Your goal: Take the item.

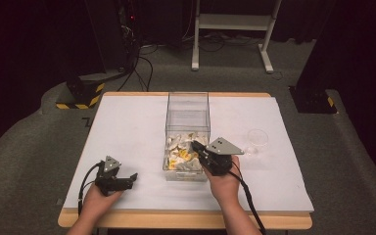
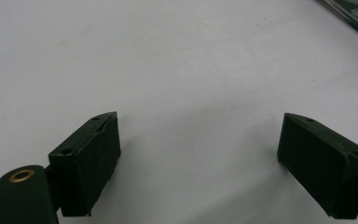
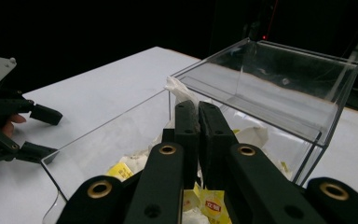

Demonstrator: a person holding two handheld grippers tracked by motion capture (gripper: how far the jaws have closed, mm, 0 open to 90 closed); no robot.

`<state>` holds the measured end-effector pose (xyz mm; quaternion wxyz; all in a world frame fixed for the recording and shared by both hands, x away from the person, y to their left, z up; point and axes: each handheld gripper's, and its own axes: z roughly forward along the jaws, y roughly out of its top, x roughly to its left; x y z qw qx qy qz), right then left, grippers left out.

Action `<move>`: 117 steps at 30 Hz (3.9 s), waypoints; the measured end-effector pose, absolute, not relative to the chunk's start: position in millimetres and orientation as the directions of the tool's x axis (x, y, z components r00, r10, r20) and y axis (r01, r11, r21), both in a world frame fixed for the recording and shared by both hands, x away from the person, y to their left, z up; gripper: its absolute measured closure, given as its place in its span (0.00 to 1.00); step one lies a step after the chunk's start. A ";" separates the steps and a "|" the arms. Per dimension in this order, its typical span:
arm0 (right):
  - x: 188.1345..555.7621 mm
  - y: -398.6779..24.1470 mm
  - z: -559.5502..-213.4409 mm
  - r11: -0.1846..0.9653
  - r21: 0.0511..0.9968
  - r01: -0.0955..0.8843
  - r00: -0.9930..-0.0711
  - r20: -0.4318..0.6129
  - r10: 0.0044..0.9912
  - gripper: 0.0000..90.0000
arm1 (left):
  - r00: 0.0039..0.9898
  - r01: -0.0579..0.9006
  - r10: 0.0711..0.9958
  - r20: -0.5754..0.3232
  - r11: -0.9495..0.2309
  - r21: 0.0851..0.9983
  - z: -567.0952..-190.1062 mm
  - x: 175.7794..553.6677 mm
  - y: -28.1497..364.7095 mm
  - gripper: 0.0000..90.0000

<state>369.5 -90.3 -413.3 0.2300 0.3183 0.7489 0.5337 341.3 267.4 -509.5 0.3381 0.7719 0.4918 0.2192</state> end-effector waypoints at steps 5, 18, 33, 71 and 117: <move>366.1 -91.2 -408.2 0.211 0.955 0.208 -0.688 -0.010 0.725 0.97 | 0.421 0.611 0.907 0.006 -0.289 0.737 -509.4 341.2 267.4 0.15; 358.5 -99.3 -392.8 0.162 0.973 0.164 -0.675 -0.009 0.738 0.97 | 0.422 0.610 0.907 0.006 -0.289 0.737 -509.4 341.2 267.4 0.16; 362.4 -107.3 -388.7 0.148 0.975 0.167 -0.672 0.002 0.741 0.97 | 0.425 0.614 0.905 -0.001 -0.287 0.736 -509.5 342.0 268.2 0.15; 385.2 -161.0 -367.2 0.060 0.989 0.138 -0.603 0.036 0.797 0.97 | 0.419 0.613 0.908 -0.001 -0.282 0.738 -509.4 341.7 268.8 0.17; 411.9 -275.3 -395.3 -0.062 0.972 0.225 -0.310 0.132 0.942 0.97 | 0.417 0.610 0.909 0.005 -0.284 0.740 -509.4 341.2 268.2 0.17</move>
